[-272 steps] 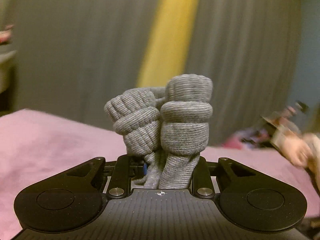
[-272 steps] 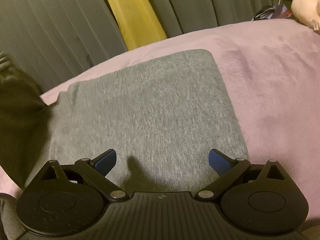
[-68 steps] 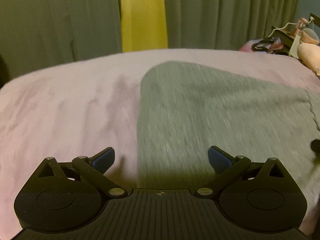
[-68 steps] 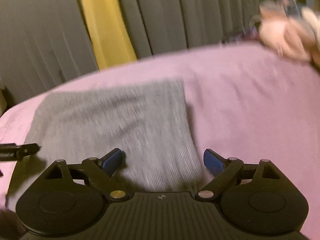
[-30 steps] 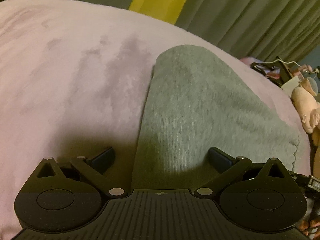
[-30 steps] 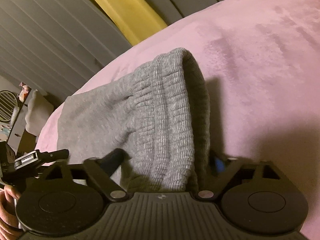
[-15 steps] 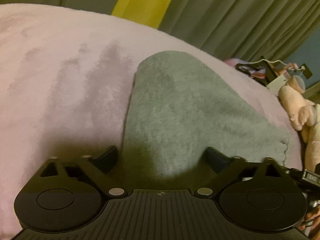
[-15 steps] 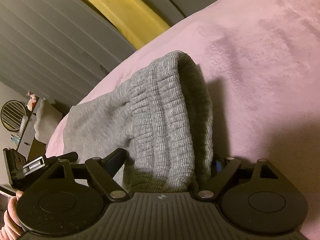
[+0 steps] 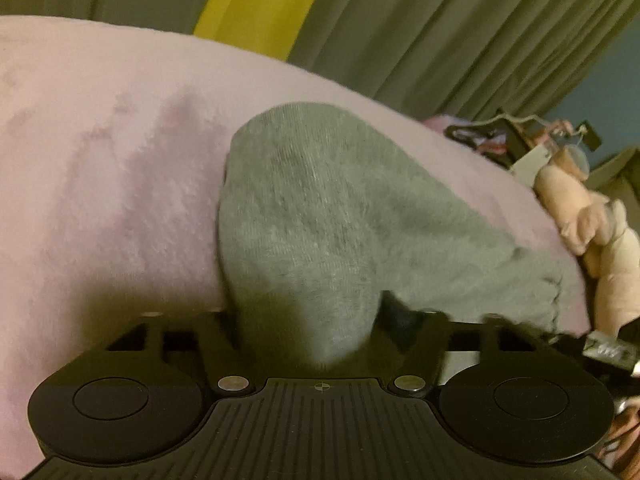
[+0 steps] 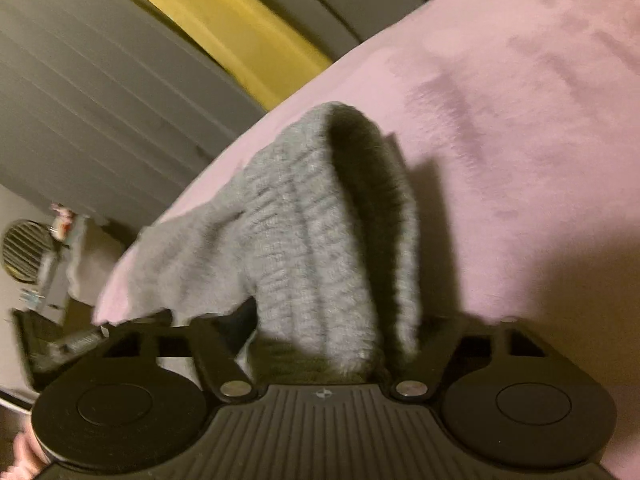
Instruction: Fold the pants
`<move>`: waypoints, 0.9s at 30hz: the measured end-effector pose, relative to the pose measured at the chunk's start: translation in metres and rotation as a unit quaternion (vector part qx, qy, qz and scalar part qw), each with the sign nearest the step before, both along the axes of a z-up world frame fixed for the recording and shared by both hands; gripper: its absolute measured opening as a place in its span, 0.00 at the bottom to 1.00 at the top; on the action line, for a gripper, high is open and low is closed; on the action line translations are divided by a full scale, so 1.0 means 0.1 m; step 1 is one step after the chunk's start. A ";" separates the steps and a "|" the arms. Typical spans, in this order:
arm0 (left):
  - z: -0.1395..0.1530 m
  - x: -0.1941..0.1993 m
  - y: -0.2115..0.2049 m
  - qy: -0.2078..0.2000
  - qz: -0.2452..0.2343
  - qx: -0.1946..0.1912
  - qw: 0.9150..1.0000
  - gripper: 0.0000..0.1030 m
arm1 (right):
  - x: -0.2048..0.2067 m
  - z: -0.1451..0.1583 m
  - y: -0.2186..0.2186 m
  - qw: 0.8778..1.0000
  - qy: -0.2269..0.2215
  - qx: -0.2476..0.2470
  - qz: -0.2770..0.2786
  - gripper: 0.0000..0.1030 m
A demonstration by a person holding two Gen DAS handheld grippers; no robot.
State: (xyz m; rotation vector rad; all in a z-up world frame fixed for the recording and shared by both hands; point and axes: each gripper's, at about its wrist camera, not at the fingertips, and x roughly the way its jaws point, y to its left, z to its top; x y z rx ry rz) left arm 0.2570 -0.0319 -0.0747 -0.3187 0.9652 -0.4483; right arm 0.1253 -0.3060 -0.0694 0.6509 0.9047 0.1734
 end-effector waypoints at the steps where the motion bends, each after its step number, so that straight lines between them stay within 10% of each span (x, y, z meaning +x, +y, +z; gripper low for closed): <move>1: 0.04 -0.02 0.00 -0.005 0.003 -0.002 1.000 0.41 | -0.03 0.02 0.02 1.000 -0.004 -0.002 -0.001 0.57; 15: 0.84 0.15 -0.20 -0.131 0.025 -0.004 0.991 0.26 | 0.27 0.81 0.04 0.993 -0.120 -0.004 -0.006 0.48; 19: 0.90 0.42 -0.28 -0.119 0.061 0.076 0.988 0.70 | 0.53 0.97 -0.04 0.992 -0.113 -0.055 -0.032 0.77; 22: 0.80 0.36 -0.31 -0.127 0.053 0.154 0.978 0.73 | 0.47 0.99 -0.11 0.987 -0.112 -0.089 -0.067 0.82; 27: 0.35 0.03 -0.32 -0.093 0.022 0.170 0.981 0.79 | 0.27 0.77 0.12 0.981 -0.095 -0.166 -0.043 0.82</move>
